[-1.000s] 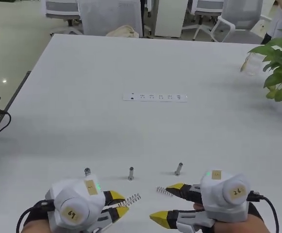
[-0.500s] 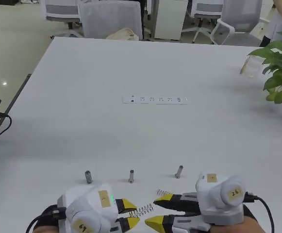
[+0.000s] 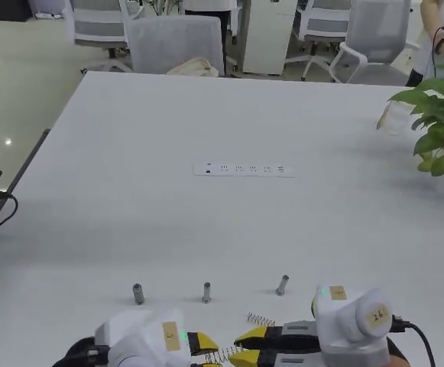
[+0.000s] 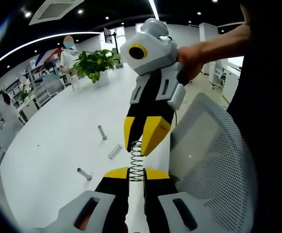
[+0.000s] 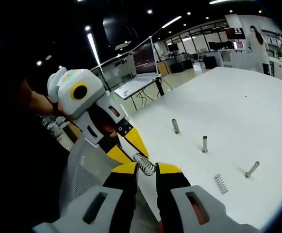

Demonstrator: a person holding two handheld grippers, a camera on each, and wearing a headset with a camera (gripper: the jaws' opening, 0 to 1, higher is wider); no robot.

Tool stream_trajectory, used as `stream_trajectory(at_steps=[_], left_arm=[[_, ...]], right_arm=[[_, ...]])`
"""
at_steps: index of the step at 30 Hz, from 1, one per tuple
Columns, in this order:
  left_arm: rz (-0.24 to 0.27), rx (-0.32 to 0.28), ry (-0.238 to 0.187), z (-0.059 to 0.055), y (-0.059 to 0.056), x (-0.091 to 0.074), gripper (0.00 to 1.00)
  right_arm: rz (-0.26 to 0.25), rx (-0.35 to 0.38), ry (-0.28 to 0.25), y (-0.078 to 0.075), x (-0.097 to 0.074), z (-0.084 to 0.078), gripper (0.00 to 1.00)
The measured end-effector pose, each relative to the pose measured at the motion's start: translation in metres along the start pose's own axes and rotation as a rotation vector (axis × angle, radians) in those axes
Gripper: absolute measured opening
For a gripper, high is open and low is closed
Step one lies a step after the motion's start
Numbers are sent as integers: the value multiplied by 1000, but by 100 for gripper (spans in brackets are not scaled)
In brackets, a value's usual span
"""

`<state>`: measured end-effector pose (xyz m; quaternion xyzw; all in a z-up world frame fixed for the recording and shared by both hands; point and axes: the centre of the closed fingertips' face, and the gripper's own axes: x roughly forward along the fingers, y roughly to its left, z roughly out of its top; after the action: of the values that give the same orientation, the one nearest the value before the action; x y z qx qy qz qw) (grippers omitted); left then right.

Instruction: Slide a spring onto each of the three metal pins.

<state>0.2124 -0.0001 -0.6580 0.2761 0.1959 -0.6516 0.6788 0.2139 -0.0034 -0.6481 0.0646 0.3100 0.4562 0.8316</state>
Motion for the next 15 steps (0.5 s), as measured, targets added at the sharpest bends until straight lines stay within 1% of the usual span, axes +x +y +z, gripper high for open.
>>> stream_trajectory(at_steps=[3,9,13,15], left_arm=[[-2,11,5,0,0,0,3],[1,10,3,0,3,2,3],[-1,-1,-12,5,4,6,3],[-2,1,-14,6,4,8,3]], right_arm=[[14,-3,7,2,0,1,11],[18,-30,23,5,2,4,10],[19,-66,38,7,4,10,9],[16,-95,59,7,5,12,9]])
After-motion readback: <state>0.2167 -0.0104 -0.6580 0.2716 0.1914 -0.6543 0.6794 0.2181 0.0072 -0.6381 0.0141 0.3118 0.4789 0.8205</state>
